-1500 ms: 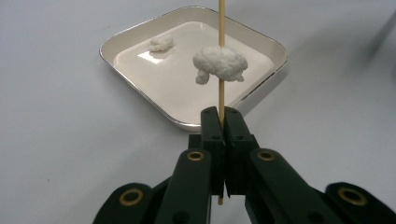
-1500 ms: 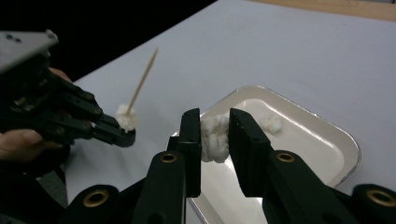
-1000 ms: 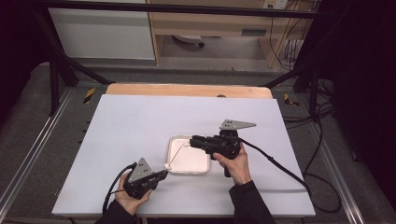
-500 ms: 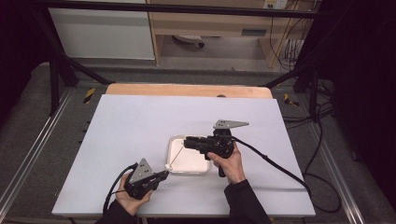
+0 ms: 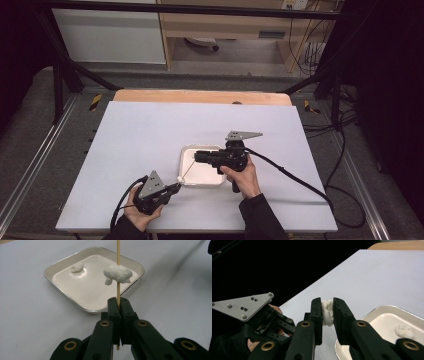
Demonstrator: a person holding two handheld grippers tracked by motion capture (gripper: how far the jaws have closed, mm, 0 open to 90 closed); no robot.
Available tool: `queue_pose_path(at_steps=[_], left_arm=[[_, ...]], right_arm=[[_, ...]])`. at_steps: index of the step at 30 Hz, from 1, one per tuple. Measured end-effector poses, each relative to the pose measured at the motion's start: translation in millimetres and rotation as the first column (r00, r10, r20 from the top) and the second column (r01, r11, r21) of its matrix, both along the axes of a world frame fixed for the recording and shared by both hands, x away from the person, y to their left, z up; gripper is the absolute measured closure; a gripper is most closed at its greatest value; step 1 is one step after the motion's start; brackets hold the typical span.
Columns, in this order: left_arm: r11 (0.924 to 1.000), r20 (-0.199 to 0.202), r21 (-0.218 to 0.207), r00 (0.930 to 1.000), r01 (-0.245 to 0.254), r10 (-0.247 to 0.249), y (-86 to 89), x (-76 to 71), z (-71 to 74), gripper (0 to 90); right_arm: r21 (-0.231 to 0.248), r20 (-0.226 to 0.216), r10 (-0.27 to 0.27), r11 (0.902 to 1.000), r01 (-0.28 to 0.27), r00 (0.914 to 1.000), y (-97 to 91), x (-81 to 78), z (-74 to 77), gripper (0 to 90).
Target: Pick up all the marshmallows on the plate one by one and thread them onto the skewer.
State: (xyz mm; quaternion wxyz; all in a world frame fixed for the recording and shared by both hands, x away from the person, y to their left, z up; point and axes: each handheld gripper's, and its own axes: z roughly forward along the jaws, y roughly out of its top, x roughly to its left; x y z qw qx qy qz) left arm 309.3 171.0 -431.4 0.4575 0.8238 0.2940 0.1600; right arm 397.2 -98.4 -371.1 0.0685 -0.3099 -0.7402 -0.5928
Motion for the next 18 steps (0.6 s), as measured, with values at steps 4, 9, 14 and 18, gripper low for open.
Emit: queue_pose_path(at_steps=[4, 9, 14, 18], left_arm=[[0.9997, -0.014, -0.021, 0.9999, -0.01, 0.009, 0.1, -0.1, -0.9, 88.8], [0.9989, -0.03, -0.041, 0.9993, -0.024, 0.023, 0.0, 0.2, -1.7, 88.8], [0.9975, -0.034, -0.061, 0.9988, -0.036, 0.034, 0.6, -0.1, -1.5, 88.8], [0.9973, -0.035, -0.061, 0.9986, -0.041, 0.039, 0.3, -0.1, -1.0, 88.8]], right_arm=[[0.014, 0.007, -0.001, 0.9999, 0.001, 1.0, 2.5, -2.4, -2.3, 81.1], [0.02, 0.019, -0.011, 0.9997, 0.011, 0.9997, 5.7, -4.8, -6.2, 81.9], [0.038, 0.028, -0.021, 0.9991, 0.02, 0.9994, 8.7, -6.0, -9.4, 82.4], [0.037, 0.034, -0.021, 0.9991, 0.019, 0.9992, 10.0, -7.2, -11.4, 82.6]])
